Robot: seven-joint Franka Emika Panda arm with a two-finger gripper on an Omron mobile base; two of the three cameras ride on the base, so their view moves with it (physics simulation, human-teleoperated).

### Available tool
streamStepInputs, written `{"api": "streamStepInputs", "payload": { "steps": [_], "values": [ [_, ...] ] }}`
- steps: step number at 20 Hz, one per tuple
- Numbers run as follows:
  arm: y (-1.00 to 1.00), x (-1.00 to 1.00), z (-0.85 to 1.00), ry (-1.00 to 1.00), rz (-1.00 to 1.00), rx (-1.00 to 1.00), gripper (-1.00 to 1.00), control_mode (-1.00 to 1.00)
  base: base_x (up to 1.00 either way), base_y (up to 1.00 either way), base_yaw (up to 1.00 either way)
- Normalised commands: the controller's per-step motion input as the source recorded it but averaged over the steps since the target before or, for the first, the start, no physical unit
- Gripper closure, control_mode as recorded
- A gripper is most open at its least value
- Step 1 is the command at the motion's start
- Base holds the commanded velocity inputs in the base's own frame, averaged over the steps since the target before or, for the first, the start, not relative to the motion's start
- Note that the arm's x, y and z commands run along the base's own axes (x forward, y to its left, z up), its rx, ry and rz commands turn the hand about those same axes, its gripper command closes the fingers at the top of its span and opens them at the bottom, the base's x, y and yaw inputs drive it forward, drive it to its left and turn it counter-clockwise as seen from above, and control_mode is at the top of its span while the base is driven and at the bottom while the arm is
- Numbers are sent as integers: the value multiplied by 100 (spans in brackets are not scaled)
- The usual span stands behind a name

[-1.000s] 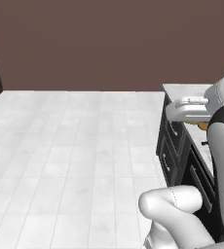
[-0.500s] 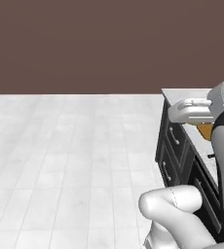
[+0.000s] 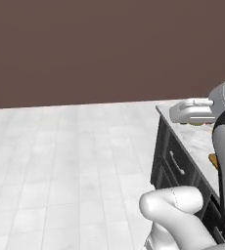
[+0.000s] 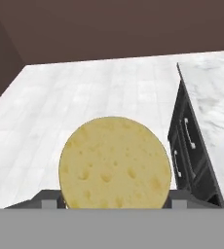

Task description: Retrieve the sausage and cheese from the fridge and place them on the cutting board on the counter.

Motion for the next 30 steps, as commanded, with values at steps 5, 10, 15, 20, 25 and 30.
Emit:
{"api": "streamStepInputs", "payload": {
  "steps": [5,10,15,20,25,30],
  "values": [
    [0,0,0,0,0,0,100,100,39,17,-84],
    [0,0,0,0,0,0,100,100,0,0,-100],
    [0,0,0,0,0,0,100,100,1,6,-95],
    [0,0,0,0,0,0,100,100,0,7,-95],
    [0,0,0,0,0,0,100,100,0,15,-94],
    [0,0,0,0,0,0,100,100,19,58,-78]
  ]
}}
